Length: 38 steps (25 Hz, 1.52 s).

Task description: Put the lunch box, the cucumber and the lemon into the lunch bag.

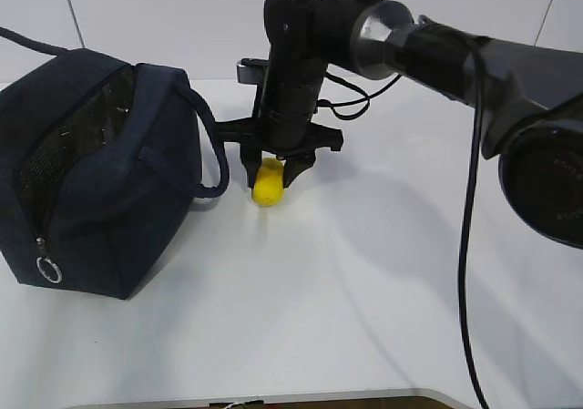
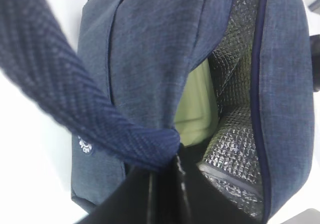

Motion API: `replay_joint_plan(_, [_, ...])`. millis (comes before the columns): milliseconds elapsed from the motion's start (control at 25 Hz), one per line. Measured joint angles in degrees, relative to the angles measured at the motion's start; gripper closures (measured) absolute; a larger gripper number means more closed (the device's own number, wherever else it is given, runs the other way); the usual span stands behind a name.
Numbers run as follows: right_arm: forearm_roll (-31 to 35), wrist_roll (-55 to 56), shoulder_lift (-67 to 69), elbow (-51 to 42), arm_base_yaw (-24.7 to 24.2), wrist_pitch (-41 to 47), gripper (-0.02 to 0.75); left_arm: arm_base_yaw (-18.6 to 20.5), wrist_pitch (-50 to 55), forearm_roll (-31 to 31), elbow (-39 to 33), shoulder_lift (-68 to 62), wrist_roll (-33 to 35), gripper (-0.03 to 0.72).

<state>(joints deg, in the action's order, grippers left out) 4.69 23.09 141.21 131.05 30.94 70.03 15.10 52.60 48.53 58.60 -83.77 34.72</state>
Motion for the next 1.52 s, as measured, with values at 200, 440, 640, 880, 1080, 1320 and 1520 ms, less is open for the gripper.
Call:
replay_joint_plan(200, [-0.4,-0.1,0.0,0.7,0.0,0.1,0.371,0.0,0.3,0.1,0.0,0.0,0.0,0.694])
replay_joint_plan(440, [-0.5,-1.5,0.0,3.6,0.0,0.5,0.372,0.0,0.5,0.1,0.0,0.0,0.0,0.694])
replay_joint_plan(640, [1.3,-2.9,0.0,9.0,0.0,0.9,0.372,0.0,1.2,0.1,0.0,0.0,0.0,0.694])
replay_joint_plan(880, [2.4,-5.9,-1.8,13.0,0.0,1.4,0.372,0.0,1.2,0.1,0.0,0.0,0.0,0.694])
replay_joint_plan(1080, [3.5,-7.2,-5.2,13.2,0.0,1.6,0.372,0.0,1.3,0.1,0.0,0.0,0.0,0.694])
replay_joint_plan(1320, [10.7,-8.2,-6.3,13.4,0.0,1.7,0.373,0.0,2.2,0.1,0.0,0.0,0.0,0.694])
replay_joint_plan(1520, [17.7,-8.8,-6.3,13.4,0.0,1.7,0.373,0.0,2.9,0.1,0.0,0.0,0.0,0.694])
